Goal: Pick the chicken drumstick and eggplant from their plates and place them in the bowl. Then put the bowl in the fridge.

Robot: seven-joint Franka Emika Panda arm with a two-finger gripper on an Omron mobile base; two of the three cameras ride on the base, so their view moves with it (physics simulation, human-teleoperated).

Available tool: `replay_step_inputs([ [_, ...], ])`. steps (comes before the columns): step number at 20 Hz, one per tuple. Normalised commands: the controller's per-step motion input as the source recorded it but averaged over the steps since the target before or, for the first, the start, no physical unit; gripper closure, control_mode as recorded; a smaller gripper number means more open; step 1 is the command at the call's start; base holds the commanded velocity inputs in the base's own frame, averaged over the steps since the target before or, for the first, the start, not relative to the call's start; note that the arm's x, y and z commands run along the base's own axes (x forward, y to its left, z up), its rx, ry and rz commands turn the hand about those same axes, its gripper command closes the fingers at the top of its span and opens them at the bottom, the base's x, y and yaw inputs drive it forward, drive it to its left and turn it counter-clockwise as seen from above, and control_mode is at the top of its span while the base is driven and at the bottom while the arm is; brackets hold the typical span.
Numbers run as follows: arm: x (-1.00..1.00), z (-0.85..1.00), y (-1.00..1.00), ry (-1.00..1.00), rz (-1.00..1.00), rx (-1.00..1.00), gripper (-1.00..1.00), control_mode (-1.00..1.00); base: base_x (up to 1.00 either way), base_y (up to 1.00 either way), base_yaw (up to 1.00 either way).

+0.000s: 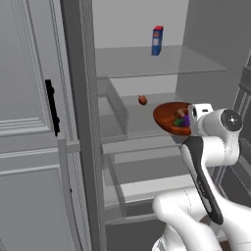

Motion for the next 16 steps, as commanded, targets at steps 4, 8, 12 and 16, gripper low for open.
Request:
replay_step_inputs([
  [4, 0.00, 0.00, 0.00, 0.00, 0.00, 0.00, 1.00, 1.00, 0.28, 0.00, 0.00],
  [8, 0.00, 0.00, 0.00, 0.00, 0.00, 0.00, 1.00, 1.00, 0.49, 0.00, 0.00],
  [12, 0.00, 0.00, 0.00, 0.00, 0.00, 0.00, 1.00, 1.00, 0.47, 0.00, 0.00],
  [16, 0.08, -0.04, 0.00, 0.00, 0.00, 0.00, 1.00, -1.00, 0.26, 0.00, 0.00],
])
